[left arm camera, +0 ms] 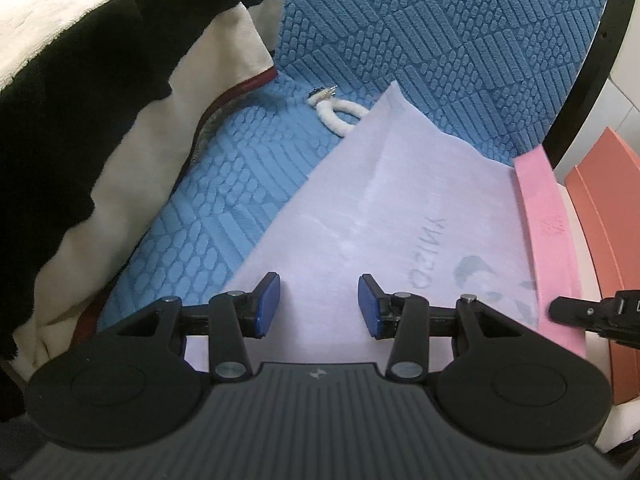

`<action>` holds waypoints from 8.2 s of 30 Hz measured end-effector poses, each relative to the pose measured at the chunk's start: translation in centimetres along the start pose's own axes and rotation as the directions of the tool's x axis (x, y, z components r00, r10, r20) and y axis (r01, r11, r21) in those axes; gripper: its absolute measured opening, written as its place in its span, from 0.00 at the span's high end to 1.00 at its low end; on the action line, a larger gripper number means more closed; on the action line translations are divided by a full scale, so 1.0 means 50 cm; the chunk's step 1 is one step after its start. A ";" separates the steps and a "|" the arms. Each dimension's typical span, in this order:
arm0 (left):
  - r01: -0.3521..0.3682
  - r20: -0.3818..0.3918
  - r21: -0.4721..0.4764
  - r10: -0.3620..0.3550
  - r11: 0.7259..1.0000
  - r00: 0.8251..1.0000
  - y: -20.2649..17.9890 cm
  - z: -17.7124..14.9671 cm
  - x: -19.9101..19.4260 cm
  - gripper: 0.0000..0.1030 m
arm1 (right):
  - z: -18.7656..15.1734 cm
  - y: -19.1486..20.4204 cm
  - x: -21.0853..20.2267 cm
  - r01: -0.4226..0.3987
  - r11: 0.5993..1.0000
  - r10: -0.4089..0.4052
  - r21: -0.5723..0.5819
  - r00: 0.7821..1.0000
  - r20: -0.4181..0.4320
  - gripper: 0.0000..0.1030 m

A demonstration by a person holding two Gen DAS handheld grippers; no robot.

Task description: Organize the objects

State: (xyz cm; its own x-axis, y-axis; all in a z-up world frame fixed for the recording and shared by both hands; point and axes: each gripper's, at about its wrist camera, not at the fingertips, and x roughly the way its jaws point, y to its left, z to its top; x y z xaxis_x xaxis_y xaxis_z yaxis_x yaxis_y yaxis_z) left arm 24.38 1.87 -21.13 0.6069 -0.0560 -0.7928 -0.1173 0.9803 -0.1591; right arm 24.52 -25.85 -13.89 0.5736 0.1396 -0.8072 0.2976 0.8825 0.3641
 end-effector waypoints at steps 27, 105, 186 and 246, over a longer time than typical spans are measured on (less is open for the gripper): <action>0.352 -0.053 0.025 -0.350 0.936 0.935 -0.071 -0.021 -0.014 0.78 | -0.004 -0.010 0.018 -0.012 0.997 0.017 0.075 0.998 -0.065 0.94; 0.443 -0.233 -0.371 -0.543 0.816 0.807 -0.025 -0.063 0.031 0.95 | -0.012 0.063 0.008 -0.164 0.986 0.163 0.021 0.986 0.029 0.71; 0.398 -0.265 -0.099 -0.410 0.912 0.873 -0.056 -0.026 0.007 0.94 | 0.007 0.016 0.085 -0.188 0.960 0.184 0.209 0.982 0.037 0.55; 0.511 -0.285 0.148 -0.458 0.847 0.842 -0.173 -0.075 -0.039 0.75 | -0.027 -0.020 0.035 -0.124 0.953 0.149 0.276 0.986 -0.072 0.94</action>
State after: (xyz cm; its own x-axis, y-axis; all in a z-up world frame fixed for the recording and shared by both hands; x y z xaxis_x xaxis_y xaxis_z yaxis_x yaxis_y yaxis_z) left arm 21.26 -7.22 -20.40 0.3404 -0.5499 -0.7627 0.3272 0.8297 -0.4522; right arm 24.20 -25.89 -16.30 0.5552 0.3018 -0.7750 0.4233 0.6996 0.5757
